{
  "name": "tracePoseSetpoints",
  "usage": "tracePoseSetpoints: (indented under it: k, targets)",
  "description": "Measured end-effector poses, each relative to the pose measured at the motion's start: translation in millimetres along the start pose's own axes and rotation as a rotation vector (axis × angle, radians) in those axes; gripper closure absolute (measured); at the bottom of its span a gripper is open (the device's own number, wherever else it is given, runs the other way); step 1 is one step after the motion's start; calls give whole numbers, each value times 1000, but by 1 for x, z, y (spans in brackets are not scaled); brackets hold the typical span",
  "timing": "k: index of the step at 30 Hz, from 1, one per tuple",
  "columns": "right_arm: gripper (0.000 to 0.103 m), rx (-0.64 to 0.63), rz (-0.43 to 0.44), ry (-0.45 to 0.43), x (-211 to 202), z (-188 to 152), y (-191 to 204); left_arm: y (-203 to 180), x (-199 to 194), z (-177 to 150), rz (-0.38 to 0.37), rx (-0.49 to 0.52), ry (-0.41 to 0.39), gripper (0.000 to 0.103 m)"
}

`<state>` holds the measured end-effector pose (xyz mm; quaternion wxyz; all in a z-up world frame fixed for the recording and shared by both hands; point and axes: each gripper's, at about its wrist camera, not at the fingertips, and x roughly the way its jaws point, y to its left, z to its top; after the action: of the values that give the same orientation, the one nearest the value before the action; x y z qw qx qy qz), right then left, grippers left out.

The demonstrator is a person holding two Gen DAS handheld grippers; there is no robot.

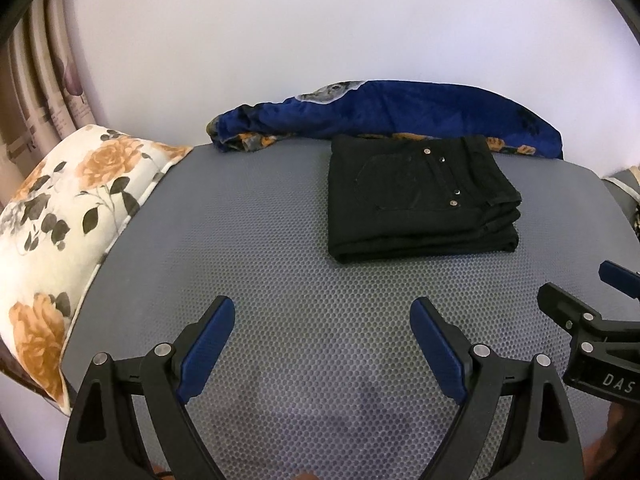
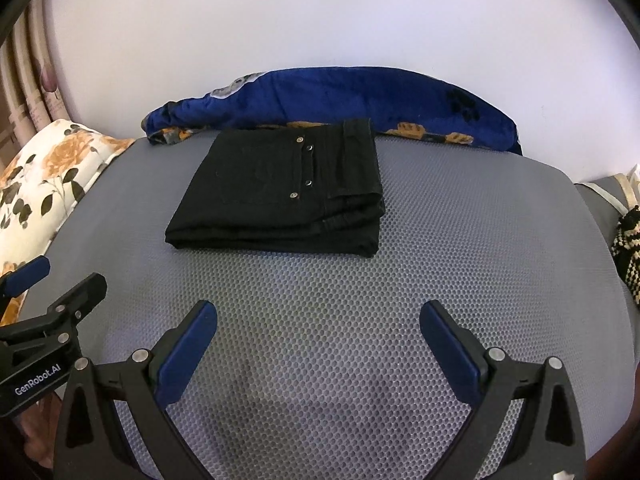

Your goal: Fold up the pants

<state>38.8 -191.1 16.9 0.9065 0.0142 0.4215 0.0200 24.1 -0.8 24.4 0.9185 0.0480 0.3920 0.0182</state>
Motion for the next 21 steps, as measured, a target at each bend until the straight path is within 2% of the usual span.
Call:
tracePoseSetpoints:
  k: [21]
  targets:
    - [3, -8, 0, 34, 9, -5, 3, -2, 10, -4, 4, 9, 24, 14]
